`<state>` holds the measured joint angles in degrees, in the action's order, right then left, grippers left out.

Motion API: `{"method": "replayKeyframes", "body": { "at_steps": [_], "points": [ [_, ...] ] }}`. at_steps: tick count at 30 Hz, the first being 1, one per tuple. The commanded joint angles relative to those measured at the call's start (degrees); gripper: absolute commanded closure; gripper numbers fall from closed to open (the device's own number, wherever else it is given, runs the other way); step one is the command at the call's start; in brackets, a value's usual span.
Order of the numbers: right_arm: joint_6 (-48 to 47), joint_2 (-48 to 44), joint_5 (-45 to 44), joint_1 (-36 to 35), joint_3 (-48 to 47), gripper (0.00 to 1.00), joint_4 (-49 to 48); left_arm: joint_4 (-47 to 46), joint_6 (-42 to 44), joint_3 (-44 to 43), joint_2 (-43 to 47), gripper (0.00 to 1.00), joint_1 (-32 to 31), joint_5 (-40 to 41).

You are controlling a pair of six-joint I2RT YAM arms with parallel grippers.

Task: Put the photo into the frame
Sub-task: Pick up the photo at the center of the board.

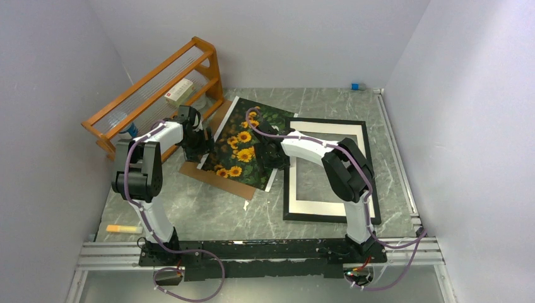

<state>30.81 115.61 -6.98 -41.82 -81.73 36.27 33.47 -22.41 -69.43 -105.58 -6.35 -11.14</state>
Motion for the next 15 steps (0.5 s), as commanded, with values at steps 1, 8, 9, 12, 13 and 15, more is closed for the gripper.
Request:
{"method": "replayKeyframes", "body": {
  "at_steps": [1,8,9,12,13,15],
  "points": [
    [-3.3,2.4,2.6,-0.1,-1.4,0.27,1.1,0.4,4.7,-0.5,-0.4,0.18,0.0,2.5],
    [-5.4,0.1,2.0,-0.2,0.1,0.29,-1.7,-2.2,7.8,0.0,4.3,0.18,0.0,7.8],
    [-5.5,-0.7,1.3,-0.4,0.3,0.31,-2.4,-2.8,7.6,0.6,5.1,0.18,0.0,8.2],
    [-6.0,-3.2,-0.8,-1.0,1.2,0.43,-5.5,-4.6,6.6,2.7,6.6,0.18,0.0,9.5],
    [-6.2,-3.9,-0.8,-1.1,1.6,0.45,-6.6,-5.0,6.1,3.3,6.7,0.18,0.0,9.2],
    [-6.5,-4.2,-0.2,-1.2,1.7,0.48,-7.5,-4.7,5.2,3.3,5.6,0.18,0.0,7.5]
  ]
}}
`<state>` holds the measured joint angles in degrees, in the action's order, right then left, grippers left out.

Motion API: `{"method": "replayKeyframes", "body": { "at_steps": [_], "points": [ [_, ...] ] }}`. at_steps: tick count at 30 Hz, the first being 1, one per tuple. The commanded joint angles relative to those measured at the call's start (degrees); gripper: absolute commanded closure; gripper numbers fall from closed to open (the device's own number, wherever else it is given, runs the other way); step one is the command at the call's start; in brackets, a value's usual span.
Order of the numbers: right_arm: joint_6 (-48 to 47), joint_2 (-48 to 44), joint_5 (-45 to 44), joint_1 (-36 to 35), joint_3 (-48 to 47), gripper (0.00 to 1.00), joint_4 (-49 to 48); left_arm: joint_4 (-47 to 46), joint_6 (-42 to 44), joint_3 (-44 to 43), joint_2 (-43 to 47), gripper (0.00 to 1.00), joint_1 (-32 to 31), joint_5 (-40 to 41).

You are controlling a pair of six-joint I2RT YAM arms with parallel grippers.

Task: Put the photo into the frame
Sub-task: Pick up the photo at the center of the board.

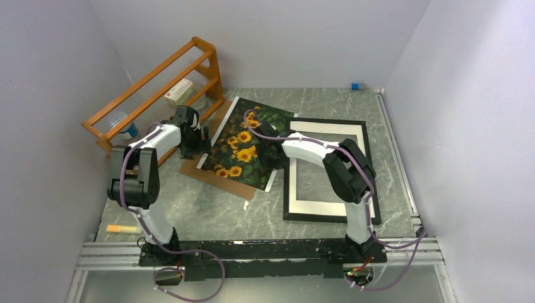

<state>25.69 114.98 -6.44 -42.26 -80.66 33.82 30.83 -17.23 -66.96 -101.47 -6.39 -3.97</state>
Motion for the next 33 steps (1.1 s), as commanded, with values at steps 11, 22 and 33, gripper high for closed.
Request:
{"method": "replayKeyframes", "body": {
  "at_steps": [11,22,33],
  "points": [
    [-2.1,-0.6,2.0,-0.7,0.6,0.49,-5.3,1.7,-3.2,0.9,-3.7,0.2,0.1,-7.8],
    [-3.4,0.1,3.9,-0.7,2.0,0.48,-5.2,6.5,-2.3,-2.0,-4.7,0.28,0.4,-24.9],
    [-4.0,-1.1,4.4,-0.7,3.9,0.45,-6.4,-1.3,-9.3,1.9,2.6,0.23,0.4,-35.5]
  ]
}}
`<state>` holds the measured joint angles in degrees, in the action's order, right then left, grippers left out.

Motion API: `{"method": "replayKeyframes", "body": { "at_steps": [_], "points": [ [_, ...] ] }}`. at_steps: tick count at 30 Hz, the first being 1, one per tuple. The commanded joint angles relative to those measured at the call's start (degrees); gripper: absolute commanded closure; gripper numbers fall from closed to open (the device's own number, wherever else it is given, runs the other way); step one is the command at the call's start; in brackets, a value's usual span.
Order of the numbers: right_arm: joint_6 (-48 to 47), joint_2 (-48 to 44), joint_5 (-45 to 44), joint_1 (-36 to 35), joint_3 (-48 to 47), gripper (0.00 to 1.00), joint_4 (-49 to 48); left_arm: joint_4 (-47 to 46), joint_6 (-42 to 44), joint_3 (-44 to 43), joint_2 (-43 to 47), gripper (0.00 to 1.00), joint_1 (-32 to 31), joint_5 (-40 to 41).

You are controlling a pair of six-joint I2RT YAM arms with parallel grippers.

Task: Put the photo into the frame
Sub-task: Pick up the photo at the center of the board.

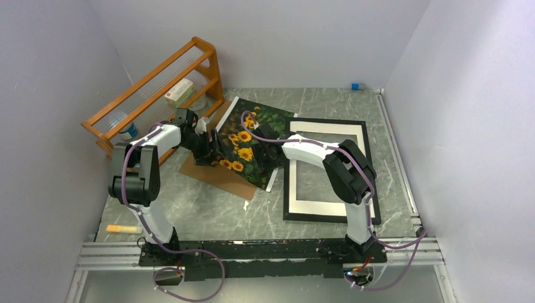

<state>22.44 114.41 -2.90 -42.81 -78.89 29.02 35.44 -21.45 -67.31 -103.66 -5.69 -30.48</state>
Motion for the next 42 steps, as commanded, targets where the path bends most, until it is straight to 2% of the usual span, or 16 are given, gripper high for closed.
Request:
{"method": "replayKeyframes", "body": {
  "at_steps": [1,4,7,10,14,16,24,34,42],
  "points": [
    [-0.8,-0.6,0.9,-0.1,2.4,0.45,-1.8,-8.8,-7.4,3.5,5.4,0.23,-0.3,-10.2],
    [-0.7,-0.8,1.1,-0.2,2.6,0.44,-2.1,-18.3,-15.7,8.0,7.4,0.23,-0.2,-10.5],
    [-0.6,-0.8,1.2,-0.1,2.7,0.44,-2.2,-29.4,-24.9,13.0,10.5,0.22,-0.3,-7.1],
    [-0.5,-0.6,1.1,-0.1,2.5,0.44,-2.1,-36.7,-31.2,16.5,13.7,0.21,-0.3,-4.3],
    [-0.4,-0.6,0.9,-0.1,2.7,0.44,-2.0,-38.2,-33.3,18.8,16.8,0.2,-0.1,-1.7],
    [-0.2,-0.8,0.7,-0.1,3.0,0.44,-2.0,-39.4,-33.3,19.8,17.2,0.24,0.1,-2.0],
    [0.8,-1.7,-0.2,-0.1,3.5,0.44,-1.6,-26.7,-27.2,18.1,20.1,0.5,0.4,4.3],
    [3.8,-6.0,-1.6,0.3,1.4,0.44,-0.8,-15.9,-19.5,14.8,22.1,0.95,0.4,8.4],
    [10.0,-14.4,-4.0,6.4,0.6,0.42,-0.7,2.5,-2.6,-2.3,20.8,0.97,0.4,13.4]
  ]
}}
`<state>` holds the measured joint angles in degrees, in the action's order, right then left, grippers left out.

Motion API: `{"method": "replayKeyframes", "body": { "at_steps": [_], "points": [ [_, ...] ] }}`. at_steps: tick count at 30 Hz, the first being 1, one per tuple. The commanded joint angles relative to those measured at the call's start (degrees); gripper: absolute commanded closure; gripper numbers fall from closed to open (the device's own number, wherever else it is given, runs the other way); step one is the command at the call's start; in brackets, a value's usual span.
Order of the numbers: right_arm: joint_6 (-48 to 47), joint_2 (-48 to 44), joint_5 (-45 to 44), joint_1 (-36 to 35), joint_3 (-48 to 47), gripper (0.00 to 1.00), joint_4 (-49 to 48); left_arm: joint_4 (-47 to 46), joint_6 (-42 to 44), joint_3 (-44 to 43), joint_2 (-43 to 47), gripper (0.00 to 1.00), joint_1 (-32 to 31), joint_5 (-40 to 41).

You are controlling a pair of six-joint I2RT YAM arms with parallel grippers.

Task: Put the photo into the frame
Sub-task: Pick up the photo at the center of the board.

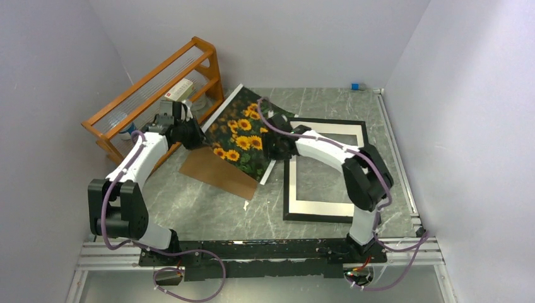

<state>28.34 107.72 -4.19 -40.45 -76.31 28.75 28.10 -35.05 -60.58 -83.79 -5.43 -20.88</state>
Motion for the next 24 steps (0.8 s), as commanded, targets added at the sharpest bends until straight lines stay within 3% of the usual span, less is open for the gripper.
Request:
{"method": "replayKeyframes", "body": {
  "at_steps": [1,10,16,24],
  "points": [
    [4.6,-8.9,-2.6,5.5,-1.7,0.42,-0.5,11.7,12.8,-11.0,1.1,0.97,0.2,4.2],
    [5.3,-17.6,-9.8,24.1,2.3,0.29,3.7,18.8,24.2,-25.1,4.4,0.97,0.2,3.9],
    [6.7,-21.0,-14.2,35.2,6.9,0.14,5.7,18.4,24.7,-32.2,6.2,0.97,0.2,8.3],
    [11.0,-23.5,-14.6,47.0,16.7,0.11,5.6,12.9,22.9,-36.1,6.5,0.98,0.2,14.9]
  ]
}}
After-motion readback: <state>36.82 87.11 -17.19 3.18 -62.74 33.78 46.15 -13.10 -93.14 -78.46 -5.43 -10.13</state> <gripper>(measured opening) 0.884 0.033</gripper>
